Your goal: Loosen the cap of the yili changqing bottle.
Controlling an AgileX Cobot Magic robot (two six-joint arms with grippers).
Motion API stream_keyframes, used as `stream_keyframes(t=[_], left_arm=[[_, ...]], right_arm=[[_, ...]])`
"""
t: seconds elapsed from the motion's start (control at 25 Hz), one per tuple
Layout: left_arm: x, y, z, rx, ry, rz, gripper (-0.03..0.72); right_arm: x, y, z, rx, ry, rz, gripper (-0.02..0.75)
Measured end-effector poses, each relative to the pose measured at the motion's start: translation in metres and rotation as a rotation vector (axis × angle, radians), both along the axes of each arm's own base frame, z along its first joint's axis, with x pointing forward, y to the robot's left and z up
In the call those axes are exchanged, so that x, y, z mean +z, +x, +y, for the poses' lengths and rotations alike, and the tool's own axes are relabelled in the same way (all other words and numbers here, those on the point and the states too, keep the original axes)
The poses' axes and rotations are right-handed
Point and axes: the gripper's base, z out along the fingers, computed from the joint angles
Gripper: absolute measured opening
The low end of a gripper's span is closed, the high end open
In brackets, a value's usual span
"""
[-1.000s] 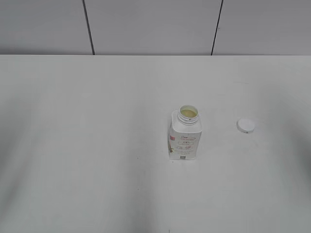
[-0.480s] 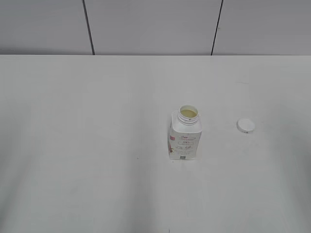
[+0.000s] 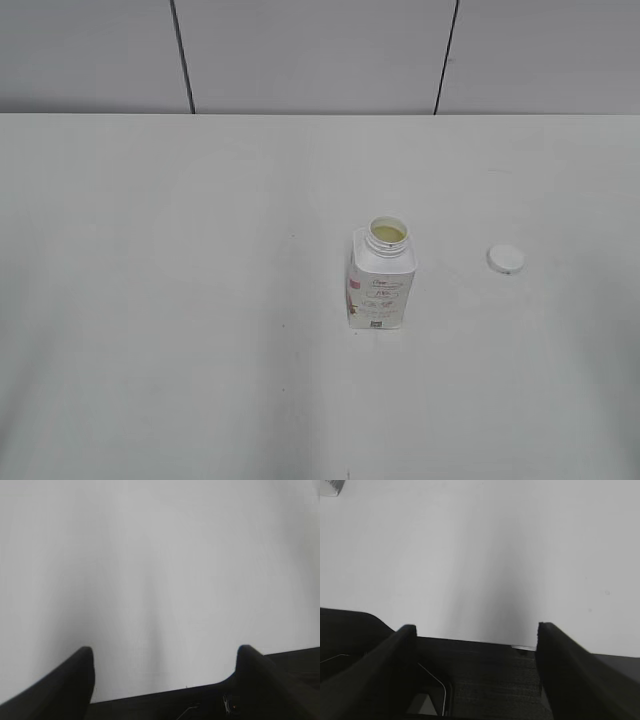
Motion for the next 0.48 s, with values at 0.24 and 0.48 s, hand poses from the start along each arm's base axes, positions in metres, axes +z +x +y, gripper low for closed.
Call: stream_keyframes(t=[0.24,0.48], left_arm=[[0.005,-0.017,0.002,0.0,-0.013,-0.111,0.53],[0.008,-0.038,0.005,0.0,-0.031,-0.248,0.53]], right_arm=[[-0.006,-0.016,-0.001,-0.011,0.013,-0.031,0.582],[-0.011,-0.026,-0.002,-0.011,0.019,-0.073,0.582]])
